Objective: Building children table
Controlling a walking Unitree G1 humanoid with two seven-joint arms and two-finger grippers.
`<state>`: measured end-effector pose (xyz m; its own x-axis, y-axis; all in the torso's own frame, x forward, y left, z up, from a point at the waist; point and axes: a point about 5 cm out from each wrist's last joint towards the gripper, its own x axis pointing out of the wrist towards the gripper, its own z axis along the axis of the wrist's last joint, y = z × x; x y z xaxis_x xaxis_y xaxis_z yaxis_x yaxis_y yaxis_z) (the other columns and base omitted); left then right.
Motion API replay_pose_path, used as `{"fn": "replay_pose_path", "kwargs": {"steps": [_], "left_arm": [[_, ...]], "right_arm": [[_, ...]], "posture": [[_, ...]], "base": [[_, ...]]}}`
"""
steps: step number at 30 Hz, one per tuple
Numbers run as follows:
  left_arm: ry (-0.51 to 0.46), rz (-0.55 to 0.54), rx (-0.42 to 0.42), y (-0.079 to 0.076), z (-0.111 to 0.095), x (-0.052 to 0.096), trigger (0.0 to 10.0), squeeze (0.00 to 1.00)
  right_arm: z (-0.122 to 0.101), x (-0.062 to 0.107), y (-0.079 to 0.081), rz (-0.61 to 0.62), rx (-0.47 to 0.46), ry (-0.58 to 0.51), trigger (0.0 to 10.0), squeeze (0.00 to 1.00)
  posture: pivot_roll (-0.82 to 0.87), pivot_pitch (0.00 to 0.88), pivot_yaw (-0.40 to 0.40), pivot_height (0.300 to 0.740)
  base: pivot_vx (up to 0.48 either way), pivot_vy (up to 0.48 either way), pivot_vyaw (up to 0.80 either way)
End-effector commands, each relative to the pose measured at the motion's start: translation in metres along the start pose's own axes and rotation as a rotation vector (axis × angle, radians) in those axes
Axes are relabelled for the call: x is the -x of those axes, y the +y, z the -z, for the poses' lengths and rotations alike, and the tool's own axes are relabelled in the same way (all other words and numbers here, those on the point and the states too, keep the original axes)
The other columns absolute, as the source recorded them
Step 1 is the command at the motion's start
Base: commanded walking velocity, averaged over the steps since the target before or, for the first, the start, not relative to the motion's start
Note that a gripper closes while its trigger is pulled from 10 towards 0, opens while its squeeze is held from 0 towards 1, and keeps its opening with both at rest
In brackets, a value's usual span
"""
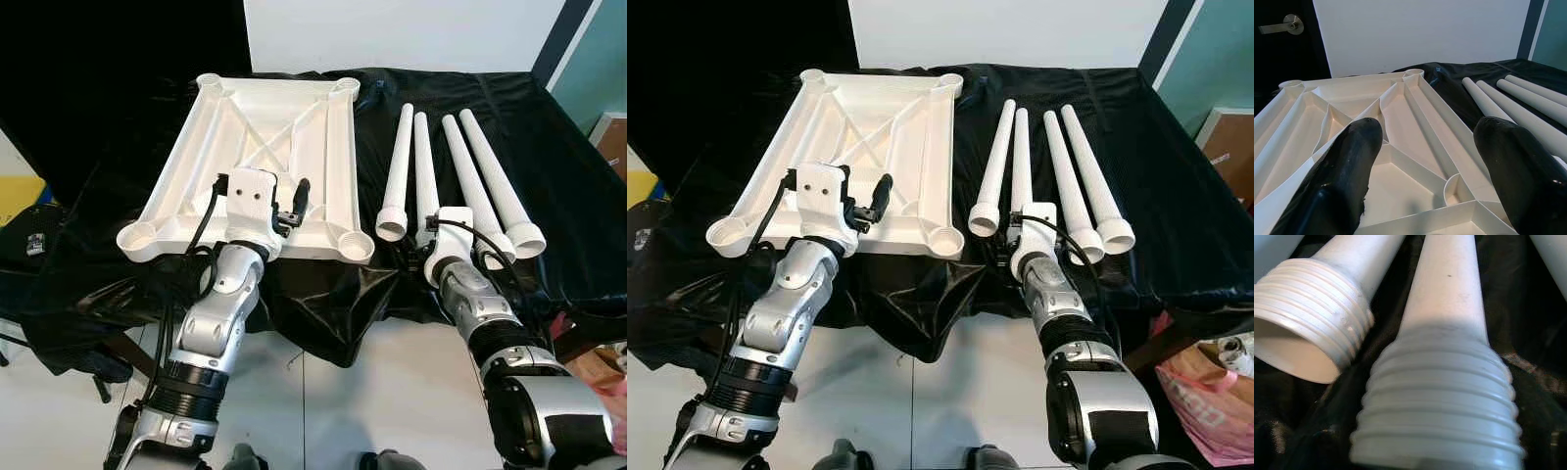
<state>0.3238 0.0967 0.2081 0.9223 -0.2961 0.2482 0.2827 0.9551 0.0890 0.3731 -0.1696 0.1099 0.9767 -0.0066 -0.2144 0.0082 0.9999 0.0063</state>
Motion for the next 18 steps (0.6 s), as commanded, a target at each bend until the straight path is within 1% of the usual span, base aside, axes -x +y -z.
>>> {"fn": "replay_pose_path", "kwargs": {"steps": [1,2,4,5,6,8,9,10,11,12,18], "left_arm": [[0.0,0.072,-0.008,-0.005,0.001,-0.001,10.0,0.0],[0.0,0.072,-0.007,-0.006,0.001,-0.001,10.0,0.0],[0.0,0.072,-0.007,-0.006,0.001,-0.001,10.0,0.0],[0.0,0.071,-0.006,-0.006,0.001,-0.001,10.0,0.0],[0.001,0.072,-0.011,-0.006,0.001,-0.001,10.0,0.0],[0.002,0.072,-0.013,-0.007,0.002,-0.002,10.0,0.0],[0.004,0.071,-0.014,-0.007,0.002,-0.003,10.0,0.0],[0.004,0.071,-0.014,-0.007,0.002,-0.003,10.0,0.0],[0.005,0.072,-0.019,-0.007,0.002,-0.003,10.0,0.0],[0.009,0.075,-0.023,-0.006,0.002,-0.004,10.0,0.0],[0.016,0.102,0.031,-0.007,-0.001,-0.013,10.0,0.0]], "right_arm": [[0.009,0.0,0.004,-0.014,0.003,0.038,0.3,0.0],[0.009,0.0,0.003,-0.012,0.002,0.04,0.8,0.0],[0.009,0.0,0.003,-0.012,0.002,0.04,0.8,0.0],[0.009,0.0,0.003,-0.013,0.001,0.043,7.0,0.0],[0.009,0.0,0.003,-0.015,-0.003,0.044,0.0,0.0],[0.009,-0.001,0.002,-0.015,-0.006,0.046,0.0,0.0],[0.009,-0.001,0.003,-0.023,-0.006,0.04,4.5,0.0],[0.009,-0.001,0.003,-0.023,-0.006,0.04,4.5,0.0],[0.007,-0.001,0.003,-0.024,-0.009,0.027,1.6,0.0],[0.002,-0.001,0.002,-0.014,-0.018,-0.007,10.0,0.0],[-0.028,0.003,-0.006,0.047,-0.084,-0.226,10.0,0.0]], "posture": [[-0.01,0.051,-0.022,0.74],[-0.01,0.05,-0.022,0.74],[-0.01,0.05,-0.022,0.74],[-0.01,0.05,-0.022,0.74],[-0.01,0.048,-0.024,0.74],[-0.01,0.048,-0.024,0.74],[-0.02,0.045,-0.024,0.74],[-0.02,0.045,-0.024,0.74],[-0.01,0.045,-0.026,0.74],[-0.01,0.047,-0.029,0.74],[-0.01,0.054,-0.037,0.74]], "base": [[0.0,0.0,0.0],[0.0,0.0,0.0],[0.0,0.0,0.0],[0.0,0.0,0.0],[0.0,0.0,0.0],[0.0,0.0,0.0],[0.0,0.0,0.0],[0.0,0.0,0.0],[0.0,0.0,0.0],[0.0,0.0,0.0],[0.0,0.0,0.0]]}}
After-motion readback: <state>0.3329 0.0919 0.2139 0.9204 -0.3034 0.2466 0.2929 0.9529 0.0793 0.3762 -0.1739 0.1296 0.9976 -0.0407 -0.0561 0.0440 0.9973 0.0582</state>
